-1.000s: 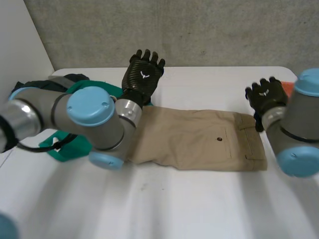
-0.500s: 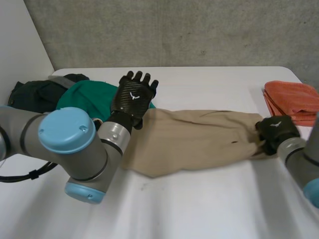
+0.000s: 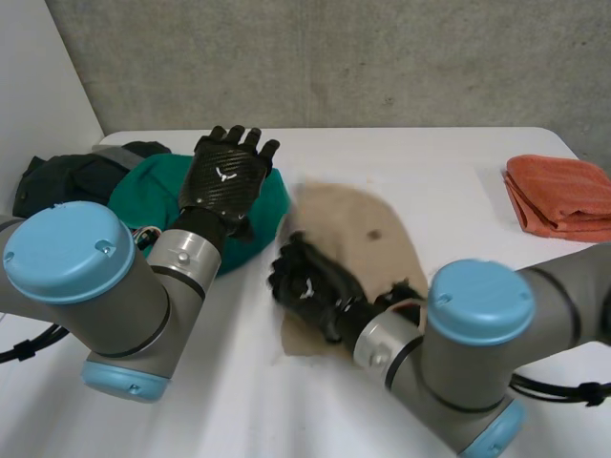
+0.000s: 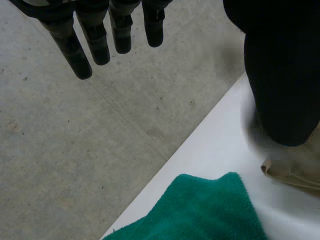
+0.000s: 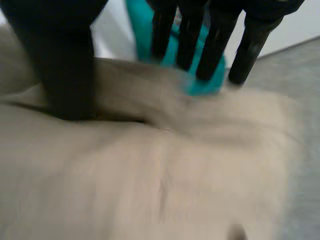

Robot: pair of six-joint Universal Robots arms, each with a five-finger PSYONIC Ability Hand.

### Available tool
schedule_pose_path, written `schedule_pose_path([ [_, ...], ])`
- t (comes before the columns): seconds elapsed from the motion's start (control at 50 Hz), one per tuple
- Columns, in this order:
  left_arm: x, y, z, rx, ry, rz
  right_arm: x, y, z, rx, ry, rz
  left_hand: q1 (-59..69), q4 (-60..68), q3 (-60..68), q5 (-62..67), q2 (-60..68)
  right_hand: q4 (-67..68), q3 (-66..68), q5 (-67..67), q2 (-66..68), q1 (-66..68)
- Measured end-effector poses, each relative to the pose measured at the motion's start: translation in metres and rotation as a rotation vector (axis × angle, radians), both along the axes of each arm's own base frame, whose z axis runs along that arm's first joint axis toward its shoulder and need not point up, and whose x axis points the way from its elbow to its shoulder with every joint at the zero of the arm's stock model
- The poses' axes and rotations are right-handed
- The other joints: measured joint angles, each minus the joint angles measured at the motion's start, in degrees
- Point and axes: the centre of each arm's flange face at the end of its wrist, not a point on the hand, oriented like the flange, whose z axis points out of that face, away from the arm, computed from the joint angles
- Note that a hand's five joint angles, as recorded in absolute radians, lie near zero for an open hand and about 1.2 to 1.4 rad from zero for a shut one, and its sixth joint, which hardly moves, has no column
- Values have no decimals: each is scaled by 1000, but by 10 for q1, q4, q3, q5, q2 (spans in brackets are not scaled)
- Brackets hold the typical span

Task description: Fold the laundry.

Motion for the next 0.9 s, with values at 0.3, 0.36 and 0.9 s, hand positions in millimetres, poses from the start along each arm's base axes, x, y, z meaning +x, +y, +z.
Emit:
schedule_pose_path([
  [0.3,-23,-4,37,-37,143,-60,-57,-56,114,395,-564,-327,0,0,0,0,0,-109,-124,-99,-94,-79],
  [0.36,-36,0,38,5,168,-96,-70,-70,119,477,-614,-398,0,0,0,0,0,-109,-124,-99,-94,-79],
  [0.9,-49,22,-74,571,-147,64,-91,-124,10,689,-210,-757,0,0,0,0,0,-109,-124,-99,-94,-79],
])
